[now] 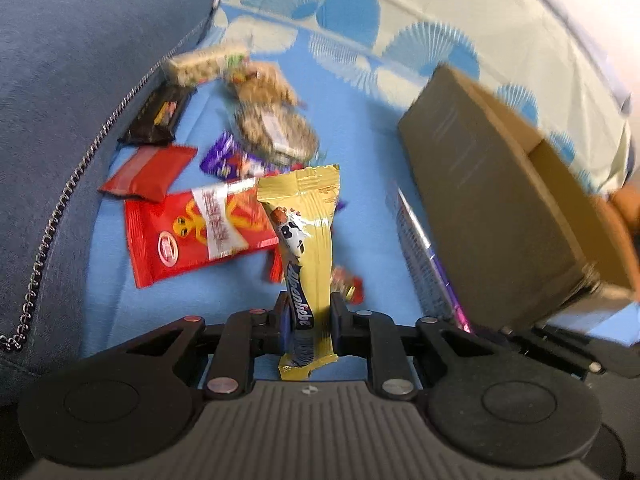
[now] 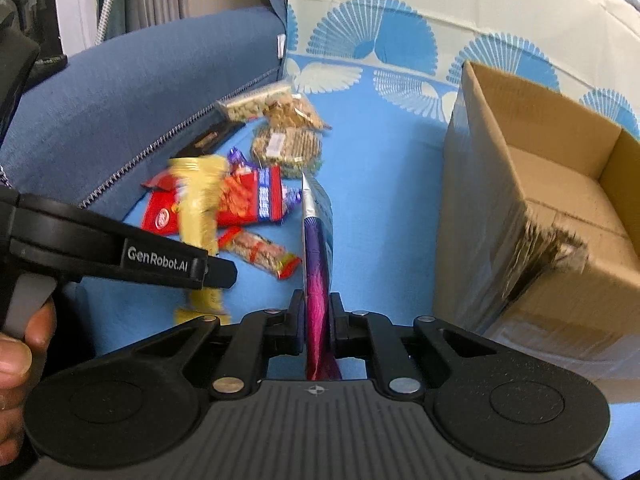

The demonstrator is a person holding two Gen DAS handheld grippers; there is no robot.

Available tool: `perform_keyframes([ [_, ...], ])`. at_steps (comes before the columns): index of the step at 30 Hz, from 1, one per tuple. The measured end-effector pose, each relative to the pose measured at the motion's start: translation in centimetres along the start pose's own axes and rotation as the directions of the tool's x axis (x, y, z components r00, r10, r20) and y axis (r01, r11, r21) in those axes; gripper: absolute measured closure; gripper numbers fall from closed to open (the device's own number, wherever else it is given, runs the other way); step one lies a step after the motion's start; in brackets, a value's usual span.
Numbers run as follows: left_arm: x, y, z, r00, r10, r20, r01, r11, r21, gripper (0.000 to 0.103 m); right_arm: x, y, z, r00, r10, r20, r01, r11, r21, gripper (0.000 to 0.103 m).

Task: Organize snacks
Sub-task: 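Lift the yellow wafer bar with left tool while right tool lifts purple tube snack, then carry both snacks over the box and open both tools to drop them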

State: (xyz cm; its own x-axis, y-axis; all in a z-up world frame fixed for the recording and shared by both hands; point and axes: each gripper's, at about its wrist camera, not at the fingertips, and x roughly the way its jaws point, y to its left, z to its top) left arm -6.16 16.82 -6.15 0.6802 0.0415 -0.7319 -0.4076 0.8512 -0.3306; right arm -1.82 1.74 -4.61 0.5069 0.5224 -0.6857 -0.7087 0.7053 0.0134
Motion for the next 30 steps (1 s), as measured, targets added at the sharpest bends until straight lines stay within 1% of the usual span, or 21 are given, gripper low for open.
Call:
perform_keyframes([
  [2, -0.7, 0.4, 0.3, 0.999, -0.025, 0.044, 0.027, 0.999, -0.033, 0.083, -0.4, 0.1, 0.3, 1.0, 0.006, 0.022, -0.006, 1.0, -0.005, 0.092],
  [5, -1.5, 1.1, 0.6, 0.994, -0.044, 0.099, 0.053, 0.995, -0.082, 0.083, -1.4, 0.2, 0.7, 0.998, 0.02, 0.064, -0.019, 1.0, -0.015, 0.092],
  [8, -2.3, 1.6, 1.0, 0.988, -0.047, 0.145, 0.064, 0.991, -0.119, 0.083, -2.3, 0.2, 1.3, 0.993, 0.038, 0.108, -0.036, 0.999, -0.022, 0.092],
  [11, -2.8, 1.8, 1.3, 0.984, -0.043, 0.174, 0.067, 0.989, -0.133, 0.083, -3.2, -0.1, 1.9, 0.988, 0.054, 0.147, -0.051, 0.998, -0.023, 0.092],
  [16, -3.7, 2.1, 1.5, 0.979, -0.06, 0.194, 0.091, 0.984, -0.153, 0.083, -4.4, -0.9, 2.7, 0.974, 0.072, 0.213, -0.068, 0.997, -0.027, 0.092],
  [20, -4.5, 2.4, 2.2, 0.976, -0.045, 0.213, 0.081, 0.983, -0.166, 0.083, -4.9, -1.8, 3.5, 0.961, 0.06, 0.271, -0.06, 0.998, -0.009, 0.092],
  [24, -5.2, 2.4, 3.3, 0.973, -0.043, 0.227, 0.095, 0.97, -0.225, 0.083, -6.0, -3.2, 4.8, 0.942, 0.051, 0.332, -0.068, 0.997, 0.037, 0.092],
  [27, -5.0, 1.2, 4.7, 0.973, -0.055, 0.226, 0.112, 0.962, -0.25, 0.083, -7.0, -4.4, 5.6, 0.924, 0.034, 0.38, -0.065, 0.995, 0.069, 0.092],
  [30, -4.3, -1.2, 6.7, 0.971, -0.078, 0.224, 0.131, 0.964, -0.232, 0.083, -7.8, -6.0, 6.3, 0.912, -0.005, 0.409, -0.051, 0.991, 0.127, 0.092],
])
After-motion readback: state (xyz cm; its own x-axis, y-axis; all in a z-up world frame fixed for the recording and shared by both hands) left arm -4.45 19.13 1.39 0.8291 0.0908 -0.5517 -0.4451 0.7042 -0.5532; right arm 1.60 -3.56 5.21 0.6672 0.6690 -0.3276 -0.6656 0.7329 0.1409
